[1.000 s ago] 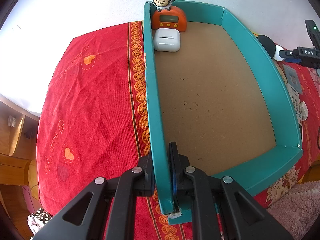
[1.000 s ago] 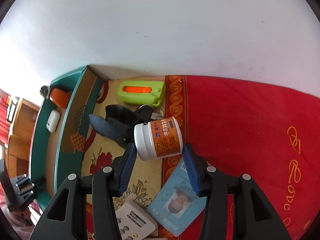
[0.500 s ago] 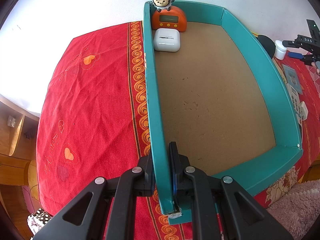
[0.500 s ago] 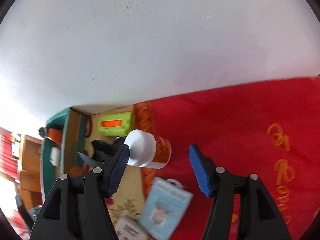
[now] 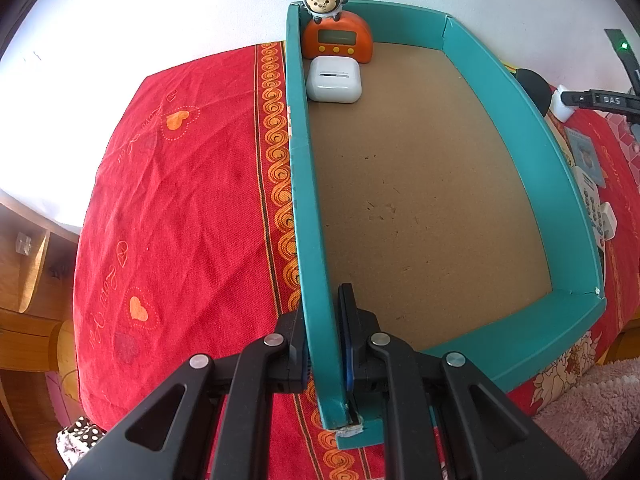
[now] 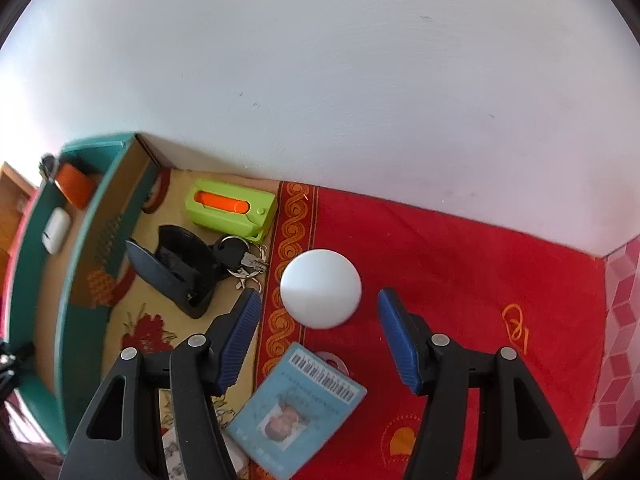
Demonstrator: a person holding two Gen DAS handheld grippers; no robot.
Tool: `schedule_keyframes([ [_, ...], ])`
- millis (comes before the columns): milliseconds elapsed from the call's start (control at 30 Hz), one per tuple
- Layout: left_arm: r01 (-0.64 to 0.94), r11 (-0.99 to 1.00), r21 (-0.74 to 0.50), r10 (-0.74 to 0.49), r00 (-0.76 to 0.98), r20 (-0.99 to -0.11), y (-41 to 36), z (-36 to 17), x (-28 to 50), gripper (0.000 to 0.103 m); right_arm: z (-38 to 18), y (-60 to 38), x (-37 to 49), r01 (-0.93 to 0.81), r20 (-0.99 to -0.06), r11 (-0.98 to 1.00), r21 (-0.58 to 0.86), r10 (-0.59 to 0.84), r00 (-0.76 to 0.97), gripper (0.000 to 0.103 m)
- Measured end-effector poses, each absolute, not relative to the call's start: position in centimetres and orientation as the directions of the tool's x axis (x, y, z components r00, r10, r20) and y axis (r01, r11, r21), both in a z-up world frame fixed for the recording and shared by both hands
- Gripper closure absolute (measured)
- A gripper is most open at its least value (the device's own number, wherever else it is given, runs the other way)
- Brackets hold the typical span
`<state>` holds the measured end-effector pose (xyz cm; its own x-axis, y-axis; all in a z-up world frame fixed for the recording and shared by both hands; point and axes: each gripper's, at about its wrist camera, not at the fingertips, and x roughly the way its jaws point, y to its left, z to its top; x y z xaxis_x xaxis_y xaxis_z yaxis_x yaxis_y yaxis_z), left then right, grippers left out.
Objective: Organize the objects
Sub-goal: 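Grasp the white ball with the right gripper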
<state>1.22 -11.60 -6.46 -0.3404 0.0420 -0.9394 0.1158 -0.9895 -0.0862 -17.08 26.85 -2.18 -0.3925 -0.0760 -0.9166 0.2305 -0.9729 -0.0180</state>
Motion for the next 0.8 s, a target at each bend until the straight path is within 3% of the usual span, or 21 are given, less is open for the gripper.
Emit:
schedule_keyframes([
  [67,0.115,-0.99,-0.086,0.042,-0.341,-0.939,-11.6,-6.5,1.2,0.093,-2.5,26.7,-17.3,0.227,-0.919,-0.974,-0.028,-0.064,-0.389,0.044],
  [167,0.118,-0.989,-0.087,0.042,-0.338,-0.94,-11.6,-6.5,1.2,0.093,-2.7,26.8,-17.6,0.214,-0.919,-0.976,-0.042,-0.047,-0.392,0.061],
  [800,0.133,-0.989,-0.067,0.029,-0.267,-0.963,-11.5,-6.5,-0.3,0.093,-0.5,28.4,-15.8,0.202,-0.902,-0.979,-0.01,-0.079,-0.424,0.061],
])
